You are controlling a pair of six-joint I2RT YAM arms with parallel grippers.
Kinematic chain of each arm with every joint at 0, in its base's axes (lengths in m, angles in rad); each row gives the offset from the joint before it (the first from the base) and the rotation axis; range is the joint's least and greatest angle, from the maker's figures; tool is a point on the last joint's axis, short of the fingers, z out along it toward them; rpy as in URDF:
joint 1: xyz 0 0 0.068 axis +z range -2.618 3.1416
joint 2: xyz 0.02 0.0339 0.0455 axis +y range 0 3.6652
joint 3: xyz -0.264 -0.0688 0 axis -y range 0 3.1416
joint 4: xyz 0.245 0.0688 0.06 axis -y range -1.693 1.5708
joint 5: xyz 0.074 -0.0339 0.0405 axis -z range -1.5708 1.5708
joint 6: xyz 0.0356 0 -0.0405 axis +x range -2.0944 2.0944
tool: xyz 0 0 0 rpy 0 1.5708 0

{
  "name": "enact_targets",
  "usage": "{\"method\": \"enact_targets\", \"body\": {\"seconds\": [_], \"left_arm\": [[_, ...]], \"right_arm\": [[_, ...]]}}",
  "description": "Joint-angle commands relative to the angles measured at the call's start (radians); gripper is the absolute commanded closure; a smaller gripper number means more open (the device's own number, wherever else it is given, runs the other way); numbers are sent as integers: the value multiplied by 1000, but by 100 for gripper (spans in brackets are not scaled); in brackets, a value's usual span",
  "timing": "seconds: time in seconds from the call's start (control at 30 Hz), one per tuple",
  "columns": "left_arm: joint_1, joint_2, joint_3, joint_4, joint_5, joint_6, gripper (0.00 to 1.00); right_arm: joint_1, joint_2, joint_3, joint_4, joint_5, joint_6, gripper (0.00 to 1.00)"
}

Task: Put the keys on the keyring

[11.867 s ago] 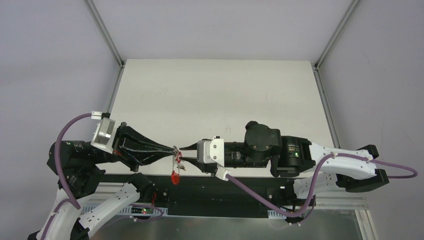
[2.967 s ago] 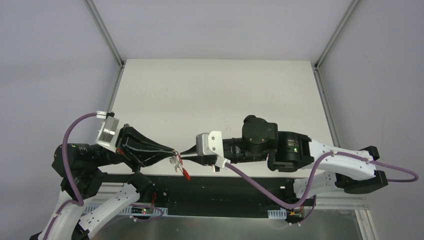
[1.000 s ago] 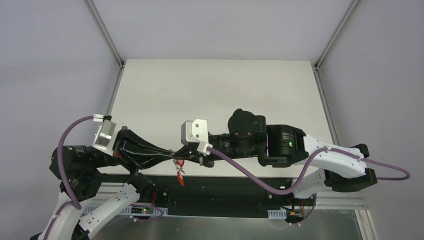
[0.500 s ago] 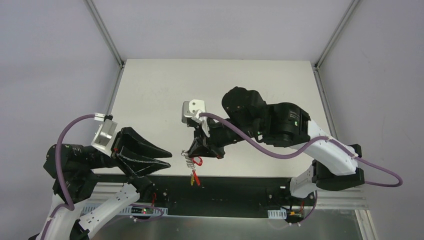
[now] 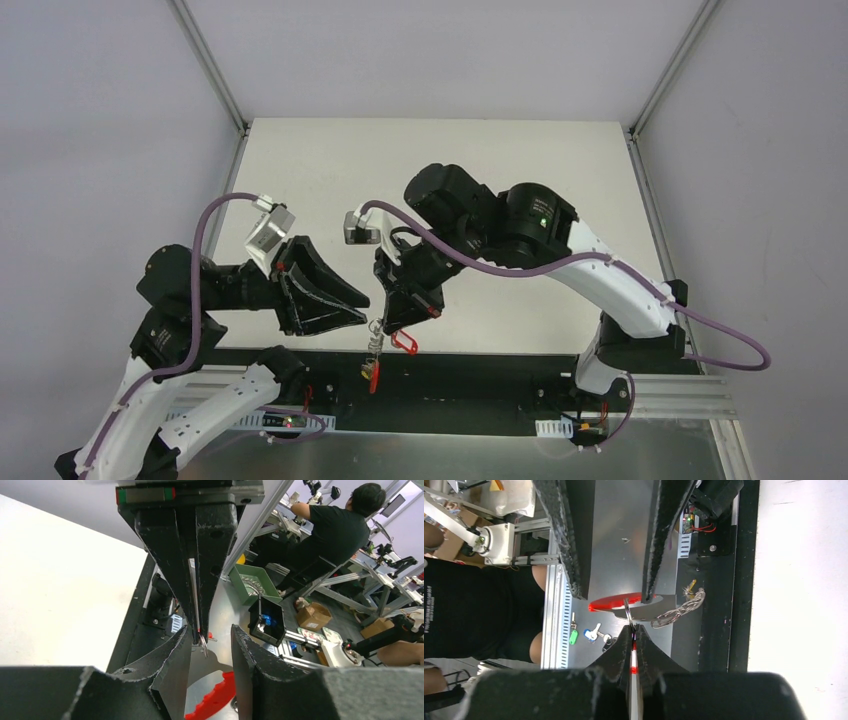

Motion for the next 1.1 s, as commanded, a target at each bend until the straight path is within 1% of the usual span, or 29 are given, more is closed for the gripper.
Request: {"method": "enact_targets", "body": {"seconds": [0.0,0.43,0.67,0.87,1.07], "left_arm": [[-3,20,-3,-5,42,-33,67],[-3,52,7,-88,50,-7,68],[-4,58,11,-97,54,5,69],[-3,63,15,-110,57,14,73],[-3,68,15,-120,64,19,82]], "right_arm": [[-18,-23,26,13,-60,64,100],[-56,6,60,30,-89,97,100],[-61,26,69,28,-88,105,100],[-62,36,75,22,-87,105,100],[-62,41,71,21,-81,105,100]]}}
